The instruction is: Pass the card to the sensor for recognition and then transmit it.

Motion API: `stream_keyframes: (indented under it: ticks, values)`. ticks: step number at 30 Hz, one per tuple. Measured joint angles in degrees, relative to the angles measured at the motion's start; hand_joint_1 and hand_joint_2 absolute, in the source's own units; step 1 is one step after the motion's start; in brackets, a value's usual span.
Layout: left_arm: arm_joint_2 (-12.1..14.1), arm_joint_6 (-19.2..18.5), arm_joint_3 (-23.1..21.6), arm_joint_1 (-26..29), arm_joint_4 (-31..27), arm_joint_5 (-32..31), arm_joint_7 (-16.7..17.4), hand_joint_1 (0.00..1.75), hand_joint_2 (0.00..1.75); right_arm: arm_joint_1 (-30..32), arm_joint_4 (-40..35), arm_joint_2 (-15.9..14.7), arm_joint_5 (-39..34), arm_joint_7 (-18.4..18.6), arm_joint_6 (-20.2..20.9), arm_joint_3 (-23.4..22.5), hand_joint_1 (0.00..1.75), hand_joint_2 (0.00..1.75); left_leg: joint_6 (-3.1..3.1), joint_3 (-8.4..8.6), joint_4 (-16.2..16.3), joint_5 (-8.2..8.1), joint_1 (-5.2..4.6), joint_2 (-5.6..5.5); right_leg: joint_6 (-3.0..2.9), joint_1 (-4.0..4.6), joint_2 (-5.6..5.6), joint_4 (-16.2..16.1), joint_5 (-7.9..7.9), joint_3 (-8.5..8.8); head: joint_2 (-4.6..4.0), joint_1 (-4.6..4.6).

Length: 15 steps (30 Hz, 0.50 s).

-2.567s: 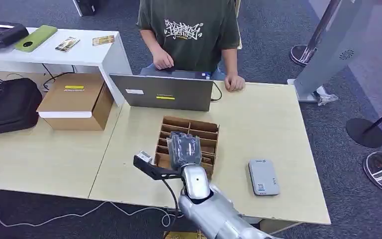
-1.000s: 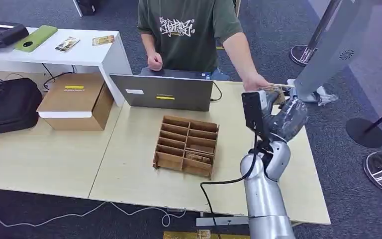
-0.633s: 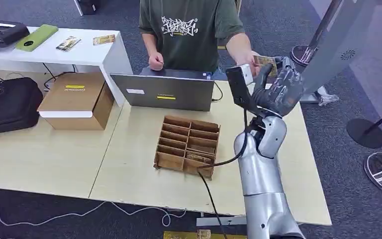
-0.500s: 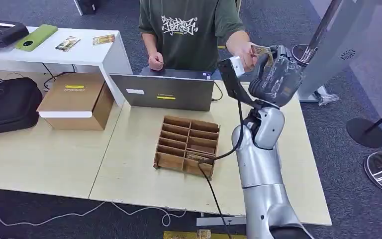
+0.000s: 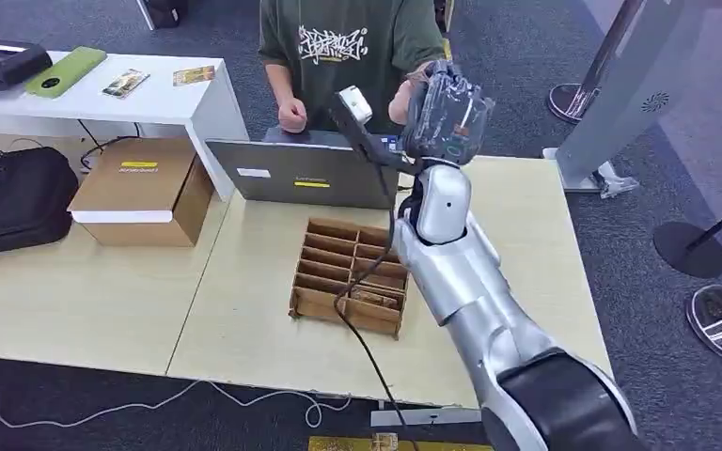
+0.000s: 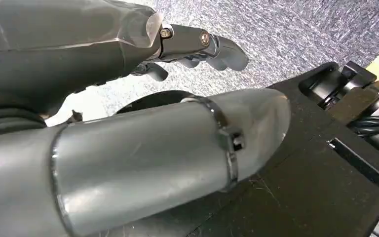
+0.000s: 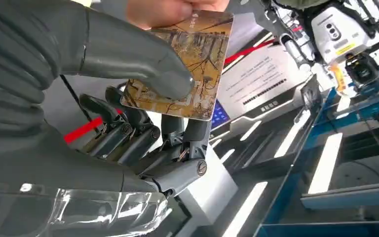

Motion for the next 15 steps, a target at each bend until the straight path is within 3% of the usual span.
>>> stream_keyframes:
  ticks: [2,4,15]
  values:
    - [0.0,-0.1,0.0,-0.1,0.0,-0.3,0.0,0.00,0.00,-0.5,1.3,-0.1,0.2,-0.1,0.0,0.5,1.75,1.75,0.00,-0.01,0.0,0.00,0.00,0.00,0.00,0.00,0.00,0.0,0.00,0.00,0.00,-0.02]
    - [0.0,-0.2,0.0,-0.1,0.0,-0.5,0.0,0.00,0.00,-0.7,2.3,-0.3,0.2,-0.3,0.0,0.8,0.00,1.75,0.00,-0.01,0.0,0.00,-0.01,0.00,0.00,0.00,-0.01,0.0,0.00,0.00,0.00,-0.02]
    - [0.0,-0.9,0.0,-0.3,0.0,-1.5,0.1,0.00,0.00,-1.7,7.6,-0.7,0.2,-1.8,0.0,1.5,0.00,1.75,0.01,0.00,0.0,0.01,-0.01,0.00,0.04,-0.01,0.01,0.0,0.04,0.01,0.00,-0.02]
